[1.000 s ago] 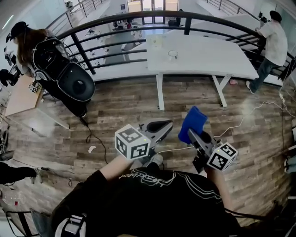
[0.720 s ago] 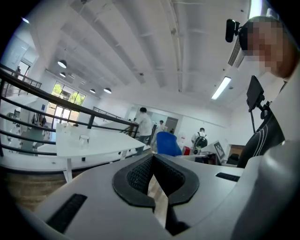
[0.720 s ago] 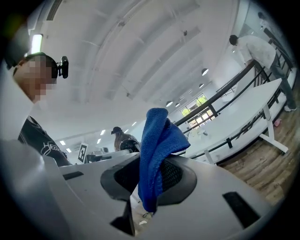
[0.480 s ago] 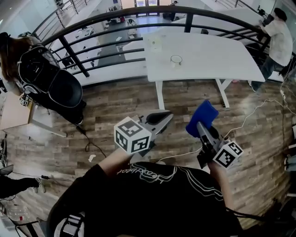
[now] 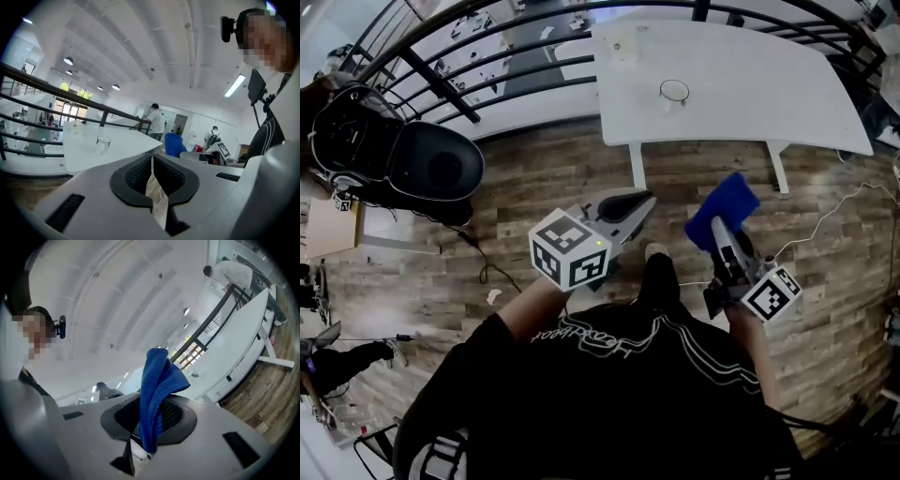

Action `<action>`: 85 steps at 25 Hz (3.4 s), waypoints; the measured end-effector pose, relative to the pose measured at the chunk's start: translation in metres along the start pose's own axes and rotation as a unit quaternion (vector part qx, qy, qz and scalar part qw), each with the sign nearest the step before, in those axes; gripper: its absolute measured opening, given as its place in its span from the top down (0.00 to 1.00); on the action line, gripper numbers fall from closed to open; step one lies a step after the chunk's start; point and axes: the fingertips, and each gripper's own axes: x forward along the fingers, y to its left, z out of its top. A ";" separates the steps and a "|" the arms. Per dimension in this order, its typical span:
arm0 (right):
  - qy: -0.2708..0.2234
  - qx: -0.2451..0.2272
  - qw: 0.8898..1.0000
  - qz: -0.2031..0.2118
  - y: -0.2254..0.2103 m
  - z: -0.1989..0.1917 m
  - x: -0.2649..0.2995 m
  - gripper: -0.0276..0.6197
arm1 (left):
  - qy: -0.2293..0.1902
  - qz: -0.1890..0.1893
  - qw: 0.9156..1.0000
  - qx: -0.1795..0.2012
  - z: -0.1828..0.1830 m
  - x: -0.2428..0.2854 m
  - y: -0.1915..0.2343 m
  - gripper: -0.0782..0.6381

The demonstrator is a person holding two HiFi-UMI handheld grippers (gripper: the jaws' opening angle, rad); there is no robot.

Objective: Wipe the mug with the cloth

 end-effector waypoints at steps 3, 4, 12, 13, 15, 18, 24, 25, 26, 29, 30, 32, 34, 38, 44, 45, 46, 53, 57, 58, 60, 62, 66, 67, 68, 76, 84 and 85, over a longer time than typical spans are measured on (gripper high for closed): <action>0.003 0.020 1.000 0.012 -0.030 0.008 0.018 0.86 | 0.015 0.021 1.000 -0.002 -0.003 0.026 0.021 0.88; 0.006 0.026 1.000 0.016 -0.043 0.012 0.024 0.86 | 0.019 0.029 0.999 -0.005 -0.003 0.037 0.030 0.88; 0.023 0.067 0.997 0.037 -0.140 0.047 0.094 0.86 | 0.076 0.076 0.994 0.015 -0.004 0.139 0.129 0.85; 0.032 0.071 0.996 0.041 -0.148 0.047 0.102 0.86 | 0.086 0.083 0.993 0.020 -0.008 0.147 0.139 0.83; 0.045 0.076 0.995 0.042 -0.163 0.048 0.115 0.86 | 0.103 0.098 0.989 0.030 -0.016 0.161 0.156 0.78; 0.049 0.083 0.994 0.043 -0.180 0.051 0.129 0.86 | 0.121 0.118 0.985 0.031 -0.029 0.176 0.180 0.74; 0.022 0.111 0.992 0.047 -0.189 0.051 0.152 0.86 | 0.135 0.127 0.982 0.030 -0.048 0.194 0.210 0.72; 0.011 0.120 0.992 0.047 -0.190 0.051 0.154 0.86 | 0.137 0.123 0.982 0.035 -0.050 0.197 0.211 0.72; -0.001 0.131 0.990 0.044 -0.191 0.051 0.156 0.86 | 0.140 0.117 0.982 0.039 -0.052 0.199 0.211 0.72; -0.039 0.164 0.985 0.033 -0.195 0.052 0.161 0.86 | 0.155 0.099 0.981 0.054 -0.057 0.204 0.211 0.72; -0.050 0.171 0.984 0.029 -0.197 0.053 0.164 0.86 | 0.158 0.094 0.981 0.060 -0.057 0.207 0.213 0.72; -0.067 0.185 0.980 0.022 -0.205 0.055 0.174 0.86 | 0.160 0.084 0.982 0.063 -0.055 0.216 0.221 0.72; -0.082 0.204 0.976 0.014 -0.216 0.053 0.191 0.86 | 0.161 0.074 0.982 0.060 -0.056 0.221 0.233 0.72; -0.105 0.219 0.970 -0.003 -0.226 0.050 0.210 0.86 | 0.164 0.052 0.983 0.064 -0.058 0.226 0.244 0.74; -0.128 0.220 0.967 -0.029 -0.235 0.048 0.223 0.86 | 0.176 0.005 0.981 0.086 -0.057 0.233 0.242 0.77; -0.130 0.222 0.966 -0.035 -0.236 0.046 0.225 0.86 | 0.177 0.001 0.980 0.092 -0.057 0.233 0.242 0.77; -0.131 0.223 0.965 -0.040 -0.238 0.045 0.226 0.86 | 0.178 -0.003 0.979 0.096 -0.057 0.234 0.242 0.77; -0.113 0.190 0.971 -0.085 -0.253 0.042 0.239 0.86 | 0.187 -0.034 0.976 0.104 -0.056 0.238 0.243 0.78; -0.067 0.134 0.982 -0.112 -0.259 0.041 0.244 0.86 | 0.189 -0.049 0.975 0.107 -0.058 0.242 0.240 0.78; -0.051 0.122 0.984 -0.119 -0.261 0.040 0.245 0.86 | 0.191 -0.052 0.974 0.107 -0.059 0.243 0.240 0.78; -0.012 0.106 0.985 -0.137 -0.266 0.032 0.249 0.86 | 0.192 -0.057 0.974 0.106 -0.059 0.242 0.242 0.78; 0.024 0.097 0.982 -0.159 -0.273 0.024 0.252 0.86 | 0.192 -0.061 0.974 0.105 -0.059 0.240 0.245 0.78; 0.070 0.070 0.976 -0.195 -0.282 0.020 0.252 0.86 | 0.193 -0.069 0.973 0.106 -0.058 0.241 0.245 0.78; 0.080 0.064 0.974 -0.201 -0.283 0.019 0.252 0.86 | 0.193 -0.071 0.973 0.106 -0.058 0.241 0.244 0.78; 0.091 0.061 0.973 -0.206 -0.285 0.018 0.253 0.86 | 0.193 -0.073 0.973 0.106 -0.058 0.241 0.244 0.78; 0.132 0.047 0.967 -0.213 -0.292 0.011 0.252 0.86 | 0.199 -0.081 0.968 0.127 -0.057 0.238 0.247 0.78; 0.079 0.061 0.980 -0.174 -0.270 0.045 0.237 0.86 | 0.214 -0.064 0.960 0.167 -0.058 0.223 0.255 0.79; 0.072 0.058 0.982 -0.166 -0.266 0.050 0.238 0.86 | 0.216 -0.060 0.960 0.169 -0.058 0.221 0.258 0.79</action>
